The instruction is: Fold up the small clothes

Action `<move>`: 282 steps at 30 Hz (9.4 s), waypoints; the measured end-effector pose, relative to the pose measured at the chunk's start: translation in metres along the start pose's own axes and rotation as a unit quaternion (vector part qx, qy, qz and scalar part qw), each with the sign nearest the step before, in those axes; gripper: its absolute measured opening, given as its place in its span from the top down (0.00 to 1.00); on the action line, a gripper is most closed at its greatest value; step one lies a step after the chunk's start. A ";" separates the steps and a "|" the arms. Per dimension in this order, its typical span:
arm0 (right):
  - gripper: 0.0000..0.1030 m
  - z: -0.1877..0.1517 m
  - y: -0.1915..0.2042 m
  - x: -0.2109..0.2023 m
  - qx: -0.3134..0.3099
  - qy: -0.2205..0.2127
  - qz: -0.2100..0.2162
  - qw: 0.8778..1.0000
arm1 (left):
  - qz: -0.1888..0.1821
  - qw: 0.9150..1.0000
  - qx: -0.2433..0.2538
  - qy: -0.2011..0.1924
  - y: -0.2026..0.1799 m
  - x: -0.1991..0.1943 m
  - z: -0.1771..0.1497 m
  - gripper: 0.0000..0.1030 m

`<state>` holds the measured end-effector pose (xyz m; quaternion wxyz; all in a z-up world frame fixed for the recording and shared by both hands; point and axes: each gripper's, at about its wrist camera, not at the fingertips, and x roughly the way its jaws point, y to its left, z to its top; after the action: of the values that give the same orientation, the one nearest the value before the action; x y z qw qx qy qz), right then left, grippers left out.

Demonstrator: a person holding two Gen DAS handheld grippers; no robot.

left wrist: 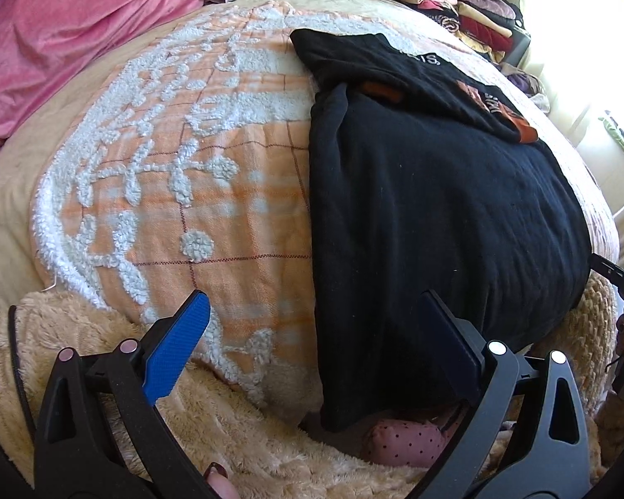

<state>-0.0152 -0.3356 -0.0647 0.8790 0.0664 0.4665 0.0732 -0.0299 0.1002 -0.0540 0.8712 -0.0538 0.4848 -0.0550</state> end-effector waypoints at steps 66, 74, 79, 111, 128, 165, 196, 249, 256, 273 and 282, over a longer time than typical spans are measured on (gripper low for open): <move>0.88 0.073 -0.033 -0.009 0.043 -0.106 0.098 0.989 | -0.097 0.993 -0.045 -0.050 0.000 0.001 0.045 0.83; 0.77 0.056 -0.043 -0.004 0.058 -0.082 0.133 0.986 | -0.118 0.991 -0.053 -0.035 0.004 0.003 0.029 0.62; 0.58 0.044 -0.038 -0.004 0.040 -0.069 0.150 0.985 | -0.143 0.988 -0.053 -0.022 0.000 0.007 0.019 0.61; 0.95 0.155 0.005 -0.068 -0.023 -0.197 0.162 0.967 | -0.188 0.968 -0.082 -0.144 0.011 -0.042 0.136 0.98; 0.95 0.223 0.006 -0.009 0.013 -0.171 0.132 0.976 | -0.172 0.970 -0.130 -0.116 0.023 0.014 0.217 0.98; 0.70 0.169 0.068 0.025 -0.132 -0.104 0.086 0.982 | -0.114 0.987 0.059 -0.100 -0.068 0.029 0.177 0.85; 0.72 0.208 0.103 0.125 -0.161 -0.039 0.013 0.986 | -0.033 0.991 0.105 -0.076 -0.065 0.112 0.221 0.83; 0.92 0.275 -0.003 0.124 -0.003 -0.117 -0.011 0.993 | -0.013 0.991 -0.041 -0.125 0.020 0.090 0.256 1.00; 0.92 0.273 -0.002 0.147 -0.014 -0.090 -0.053 0.994 | 0.015 0.992 -0.048 -0.116 0.029 0.103 0.256 1.00; 0.58 0.238 -0.006 0.120 0.002 -0.106 -0.054 0.993 | -0.016 0.994 -0.051 -0.098 0.021 0.095 0.251 0.87; 0.51 0.211 0.029 0.088 -0.059 -0.112 -0.022 0.992 | -0.039 0.994 0.013 -0.099 -0.021 0.080 0.233 0.63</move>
<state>0.2064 -0.3009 -0.0136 0.9295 0.0120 0.3612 0.0736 0.2094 0.0774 0.0036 0.9127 -0.0664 0.3931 -0.0898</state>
